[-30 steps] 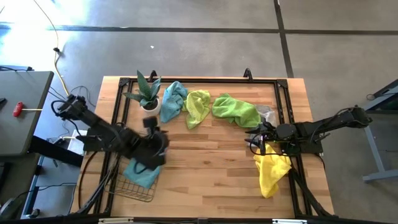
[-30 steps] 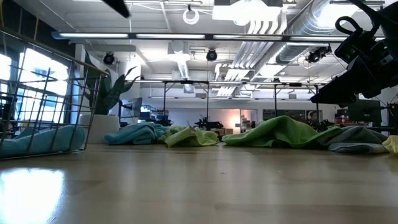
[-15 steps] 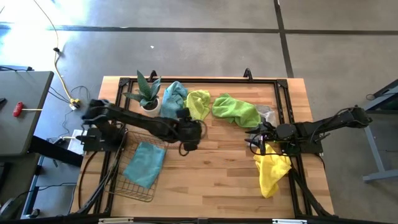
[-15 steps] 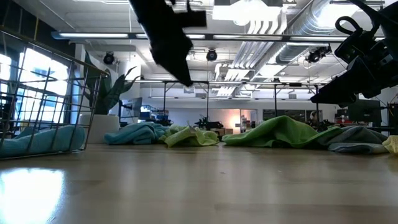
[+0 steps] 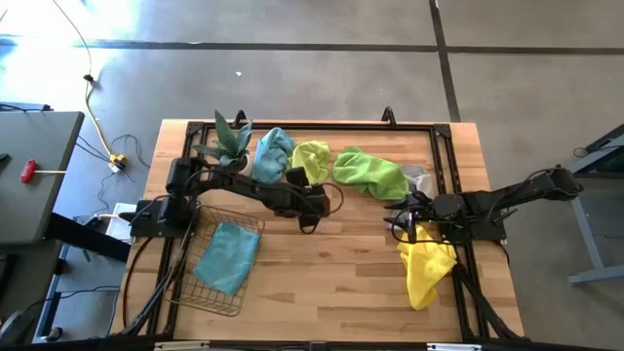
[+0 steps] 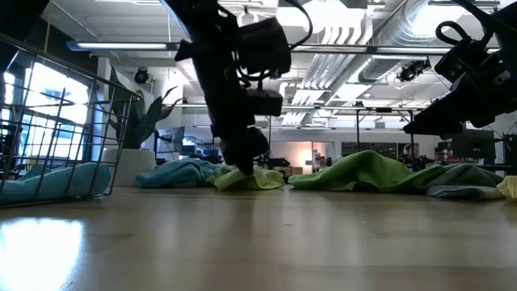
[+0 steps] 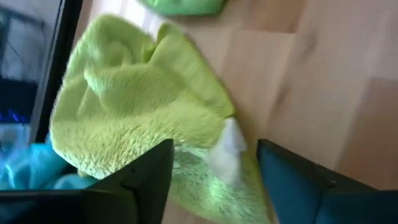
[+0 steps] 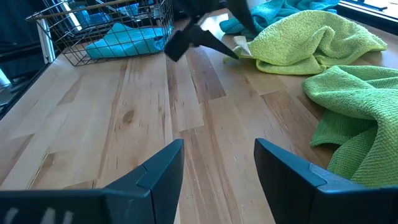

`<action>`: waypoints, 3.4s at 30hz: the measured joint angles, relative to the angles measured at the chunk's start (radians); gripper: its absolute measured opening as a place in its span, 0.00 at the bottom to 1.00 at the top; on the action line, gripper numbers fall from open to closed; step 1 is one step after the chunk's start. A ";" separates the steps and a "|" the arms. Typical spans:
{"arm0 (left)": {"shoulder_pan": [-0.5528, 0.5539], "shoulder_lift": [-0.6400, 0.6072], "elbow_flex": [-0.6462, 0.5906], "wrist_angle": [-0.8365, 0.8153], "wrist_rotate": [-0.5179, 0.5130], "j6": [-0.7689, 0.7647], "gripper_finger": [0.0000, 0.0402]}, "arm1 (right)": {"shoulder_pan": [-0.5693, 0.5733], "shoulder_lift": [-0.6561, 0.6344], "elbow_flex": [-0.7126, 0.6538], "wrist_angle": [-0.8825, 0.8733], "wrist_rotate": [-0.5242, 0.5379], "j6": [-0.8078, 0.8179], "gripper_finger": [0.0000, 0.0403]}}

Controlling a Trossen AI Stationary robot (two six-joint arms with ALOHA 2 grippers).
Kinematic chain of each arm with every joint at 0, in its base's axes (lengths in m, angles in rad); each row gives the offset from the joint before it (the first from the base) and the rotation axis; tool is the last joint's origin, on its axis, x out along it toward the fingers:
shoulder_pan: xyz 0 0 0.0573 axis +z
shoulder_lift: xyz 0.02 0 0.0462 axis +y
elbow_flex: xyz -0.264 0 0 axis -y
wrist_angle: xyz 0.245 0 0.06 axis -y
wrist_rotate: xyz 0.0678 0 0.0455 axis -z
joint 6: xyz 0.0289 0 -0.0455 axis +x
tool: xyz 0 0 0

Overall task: Fold microfiber towels
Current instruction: Fold the light green microfiber towel

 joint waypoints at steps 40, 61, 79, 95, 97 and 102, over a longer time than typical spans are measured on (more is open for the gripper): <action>-0.070 -0.028 0.030 -0.022 0.759 -0.113 0.02 | 0.000 0.000 0.000 0.000 0.000 0.000 0.47; -0.226 -0.044 0.395 -0.261 0.841 0.048 0.01 | 0.000 0.000 0.000 0.001 0.000 0.003 0.47; -0.074 -0.044 0.635 -0.436 0.838 0.064 0.01 | 0.000 0.000 0.000 0.211 -0.001 0.166 0.47; 0.001 -0.044 0.635 -0.430 0.947 0.017 0.01 | 0.026 0.065 0.000 0.512 0.008 -0.023 0.47; 0.008 -0.044 0.634 -0.417 0.947 0.010 0.01 | 0.042 0.097 0.000 0.603 0.002 -0.116 0.47; 0.025 -0.044 0.634 -0.371 0.950 -0.006 0.01 | 0.067 0.214 0.000 0.750 0.001 -0.217 0.47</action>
